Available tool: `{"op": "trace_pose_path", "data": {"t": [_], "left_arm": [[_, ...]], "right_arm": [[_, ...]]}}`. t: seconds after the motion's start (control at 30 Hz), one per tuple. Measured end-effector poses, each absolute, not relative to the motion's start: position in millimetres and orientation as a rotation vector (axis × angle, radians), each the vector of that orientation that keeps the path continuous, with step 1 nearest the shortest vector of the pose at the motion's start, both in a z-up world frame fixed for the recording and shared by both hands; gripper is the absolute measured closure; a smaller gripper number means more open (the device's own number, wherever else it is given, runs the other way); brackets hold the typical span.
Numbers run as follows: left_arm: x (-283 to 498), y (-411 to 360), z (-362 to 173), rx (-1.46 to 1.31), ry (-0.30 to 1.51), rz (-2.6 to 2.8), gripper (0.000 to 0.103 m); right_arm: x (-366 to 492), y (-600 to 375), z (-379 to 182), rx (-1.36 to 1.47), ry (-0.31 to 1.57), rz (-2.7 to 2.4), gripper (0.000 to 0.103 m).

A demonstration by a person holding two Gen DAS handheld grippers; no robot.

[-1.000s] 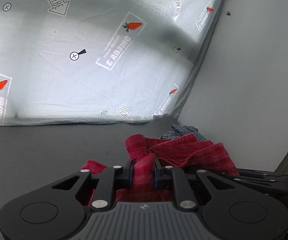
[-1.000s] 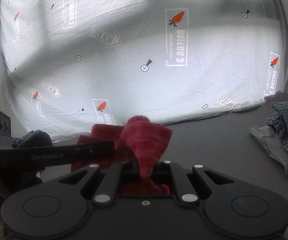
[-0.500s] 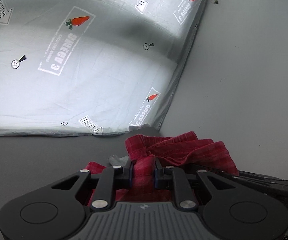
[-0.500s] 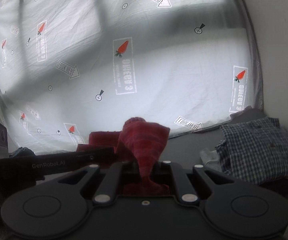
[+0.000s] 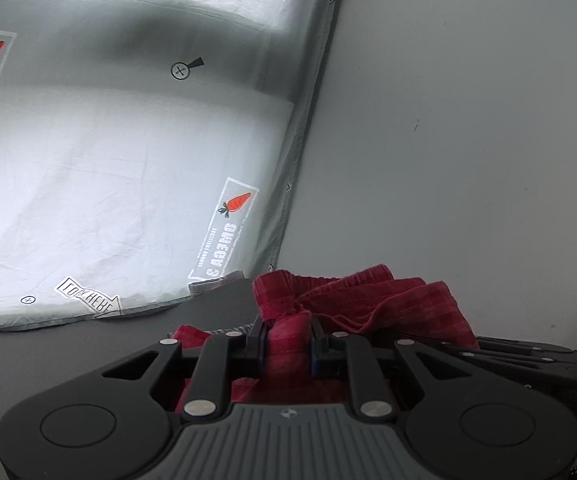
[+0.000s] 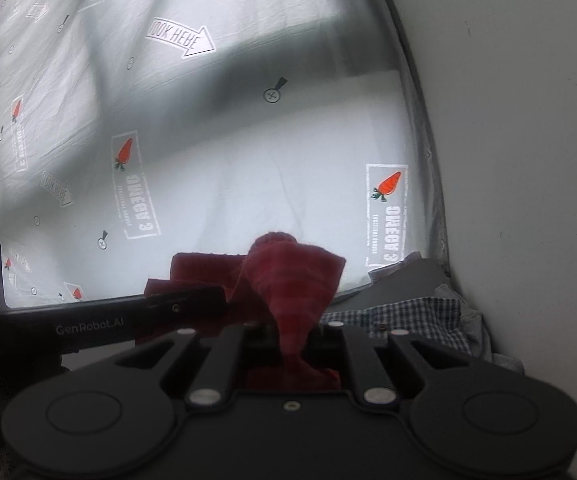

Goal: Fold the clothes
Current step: 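Carry the folded shorts with both grippers onto the checked shirt stack, then open both grippers to release the shorts on the stack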

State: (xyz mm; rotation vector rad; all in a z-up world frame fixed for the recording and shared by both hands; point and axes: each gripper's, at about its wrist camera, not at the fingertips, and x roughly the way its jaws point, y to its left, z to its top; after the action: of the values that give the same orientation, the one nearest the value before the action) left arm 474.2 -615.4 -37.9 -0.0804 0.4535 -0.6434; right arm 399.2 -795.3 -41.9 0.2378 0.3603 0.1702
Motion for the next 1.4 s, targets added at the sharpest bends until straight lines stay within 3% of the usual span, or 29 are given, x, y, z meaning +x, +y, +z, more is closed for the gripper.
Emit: {"op": "trace_pose_path", "data": {"t": [0.17, 0.27, 0.4, 0.43, 0.5, 0.7, 0.8, 1.0, 1.07, 1.17, 1.4], "left_arm": [[524.4, -663.4, -69.5, 0.022, 0.505, -0.624, 0.078], [552.3, -680.3, -91.0, 0.103, 0.522, -0.571, 0.066], [572.5, -680.3, -108.4, 0.197, 0.490, -0.461, 0.025], [575.1, -675.7, -110.8, 0.193, 0.483, -0.441, 0.018], [579.4, -666.9, -115.7, 0.184, 0.486, -0.408, 0.017], [577.7, -659.9, -132.0, 0.199, 0.489, -0.311, 0.009], [585.8, -659.4, -143.3, 0.173, 0.525, -0.294, 0.004], [616.4, -652.7, -169.5, 0.070, 0.638, -0.318, 0.000], [621.3, -649.1, -175.7, 0.030, 0.655, -0.327, 0.000], [623.9, -642.7, -171.7, -0.007, 0.681, -0.347, 0.000], [588.5, -600.7, -112.8, -0.120, 0.611, -0.338, 0.000]], "right_arm": [[452.1, -828.9, -73.9, 0.246, 0.404, 0.106, 0.092], [487.5, -837.7, -100.4, 0.256, 0.473, 0.059, 0.088], [516.5, -826.2, -120.6, 0.092, 0.502, -0.097, 0.079], [518.5, -823.1, -122.6, 0.044, 0.488, -0.130, 0.065], [521.2, -817.2, -126.2, -0.044, 0.458, -0.194, 0.049], [512.7, -803.4, -125.6, -0.285, 0.348, -0.300, 0.050], [508.6, -799.1, -124.0, -0.224, 0.352, -0.201, 0.049], [531.6, -799.3, -165.7, -0.157, 0.539, -0.145, 0.041], [536.3, -805.6, -168.3, -0.136, 0.556, -0.163, 0.029], [541.2, -815.7, -165.7, -0.086, 0.587, -0.173, 0.021], [515.0, -800.4, -146.2, -0.171, 0.547, -0.208, 0.016]]}}
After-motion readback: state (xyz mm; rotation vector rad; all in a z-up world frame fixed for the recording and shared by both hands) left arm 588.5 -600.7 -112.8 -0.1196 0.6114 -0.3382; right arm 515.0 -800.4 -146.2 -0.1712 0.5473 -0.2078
